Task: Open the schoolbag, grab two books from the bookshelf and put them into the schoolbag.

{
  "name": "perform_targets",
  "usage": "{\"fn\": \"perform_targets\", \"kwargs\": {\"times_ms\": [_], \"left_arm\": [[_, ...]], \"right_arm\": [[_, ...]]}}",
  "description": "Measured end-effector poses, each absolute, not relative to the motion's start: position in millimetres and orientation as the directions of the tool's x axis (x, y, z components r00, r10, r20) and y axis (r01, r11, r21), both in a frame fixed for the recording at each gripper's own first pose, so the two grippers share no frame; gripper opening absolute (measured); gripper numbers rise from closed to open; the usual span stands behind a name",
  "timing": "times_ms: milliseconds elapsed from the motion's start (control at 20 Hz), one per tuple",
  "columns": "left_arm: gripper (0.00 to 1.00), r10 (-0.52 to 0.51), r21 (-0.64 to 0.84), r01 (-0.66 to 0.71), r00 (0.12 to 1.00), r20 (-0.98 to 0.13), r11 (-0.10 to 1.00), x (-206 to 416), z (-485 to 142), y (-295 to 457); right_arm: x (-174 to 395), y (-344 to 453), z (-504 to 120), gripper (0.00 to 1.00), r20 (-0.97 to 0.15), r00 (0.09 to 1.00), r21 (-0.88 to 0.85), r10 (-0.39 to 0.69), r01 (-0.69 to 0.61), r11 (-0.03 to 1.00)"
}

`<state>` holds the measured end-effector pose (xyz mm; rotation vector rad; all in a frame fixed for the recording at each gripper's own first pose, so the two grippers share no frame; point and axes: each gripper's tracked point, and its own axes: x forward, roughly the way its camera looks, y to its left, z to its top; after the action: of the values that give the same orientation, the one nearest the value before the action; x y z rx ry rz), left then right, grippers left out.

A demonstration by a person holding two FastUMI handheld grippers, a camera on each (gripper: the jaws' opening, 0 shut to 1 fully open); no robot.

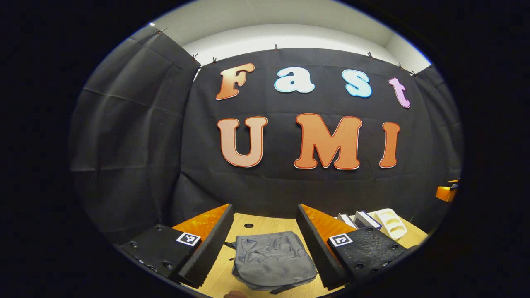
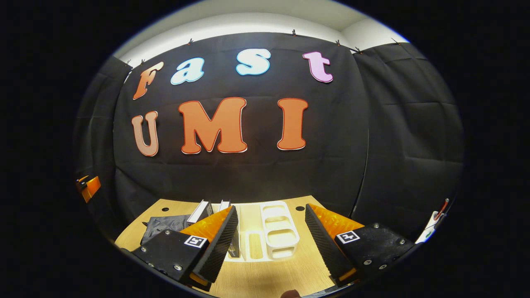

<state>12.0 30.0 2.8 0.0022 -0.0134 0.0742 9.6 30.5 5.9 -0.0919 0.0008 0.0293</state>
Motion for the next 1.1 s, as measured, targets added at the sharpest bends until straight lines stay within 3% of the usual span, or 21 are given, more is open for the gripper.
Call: {"fn": "perform_targets", "kwargs": {"times_ms": [550, 900, 1100], "left_arm": [[0.96, 0.057, 0.062, -0.057, 0.998, 0.001, 0.996, 21.5, -3.9, 31.8], [0.97, 0.053, 0.217, -0.040, 0.997, -0.054, 0.975, 28.2, -39.5, 40.8], [0.97, 0.027, 0.384, 0.019, 0.993, -0.115, 0.923, 31.4, -86.6, 35.7]], "right_arm": [[10.3, 27.5, 0.7, 0.97, -0.016, 1.000, -0.091, 0.014, -0.015, 0.996], [9.8, 22.3, -10.2, 0.97, -0.041, 0.999, -0.089, 0.001, -0.005, 0.996], [9.4, 17.4, -15.1, 0.97, -0.054, 0.998, -0.094, -0.012, 0.007, 0.996]]}}
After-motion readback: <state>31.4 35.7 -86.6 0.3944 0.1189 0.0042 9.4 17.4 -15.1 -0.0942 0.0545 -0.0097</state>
